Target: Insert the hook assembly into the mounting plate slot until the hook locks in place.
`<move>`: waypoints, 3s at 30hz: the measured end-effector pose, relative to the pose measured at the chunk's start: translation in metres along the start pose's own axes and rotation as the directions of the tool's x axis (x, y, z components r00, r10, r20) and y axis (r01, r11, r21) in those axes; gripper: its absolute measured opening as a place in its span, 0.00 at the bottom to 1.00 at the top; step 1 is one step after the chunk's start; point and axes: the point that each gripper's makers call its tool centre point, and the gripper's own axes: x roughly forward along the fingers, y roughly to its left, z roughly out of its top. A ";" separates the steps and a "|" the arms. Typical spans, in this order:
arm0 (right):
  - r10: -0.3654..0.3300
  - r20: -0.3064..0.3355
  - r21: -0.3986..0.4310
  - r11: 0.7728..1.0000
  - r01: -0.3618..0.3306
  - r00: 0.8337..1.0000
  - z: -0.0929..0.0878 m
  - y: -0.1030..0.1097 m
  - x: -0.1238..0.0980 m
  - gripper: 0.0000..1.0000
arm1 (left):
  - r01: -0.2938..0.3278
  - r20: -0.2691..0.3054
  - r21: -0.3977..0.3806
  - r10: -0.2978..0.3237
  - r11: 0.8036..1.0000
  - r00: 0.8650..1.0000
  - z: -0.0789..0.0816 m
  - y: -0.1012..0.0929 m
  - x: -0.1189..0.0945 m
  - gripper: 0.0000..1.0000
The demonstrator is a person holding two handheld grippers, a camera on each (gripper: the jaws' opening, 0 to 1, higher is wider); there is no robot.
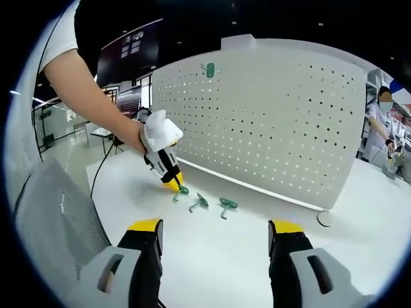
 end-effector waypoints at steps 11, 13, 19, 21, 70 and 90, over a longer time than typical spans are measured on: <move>-0.003 0.004 -0.001 1.000 0.003 1.000 0.001 -0.001 -0.001 0.65 | -0.010 0.008 0.002 0.010 1.000 1.000 0.001 0.001 0.000 0.02; -0.005 0.004 0.000 1.000 0.005 1.000 0.001 -0.001 -0.001 0.65 | -0.012 0.020 0.003 0.012 1.000 1.000 0.000 0.001 0.000 0.02; 0.001 0.002 -0.012 1.000 -0.001 1.000 0.001 0.001 -0.001 0.64 | -0.031 0.063 -0.005 0.031 1.000 0.998 0.001 0.002 -0.001 0.02; 0.002 -0.001 -0.012 1.000 -0.002 1.000 0.001 0.001 0.000 0.64 | -0.039 0.071 -0.003 0.039 0.999 0.997 0.002 0.001 -0.001 0.01; 0.019 0.084 -0.007 1.000 -0.019 0.996 0.020 0.005 -0.004 0.63 | -0.069 0.740 -0.395 0.362 0.916 0.567 0.115 0.006 -0.153 0.01; 0.032 0.094 -0.012 0.999 -0.031 0.995 0.021 0.009 -0.004 0.63 | -0.085 0.801 -0.411 0.404 0.908 0.442 0.133 -0.002 -0.198 0.01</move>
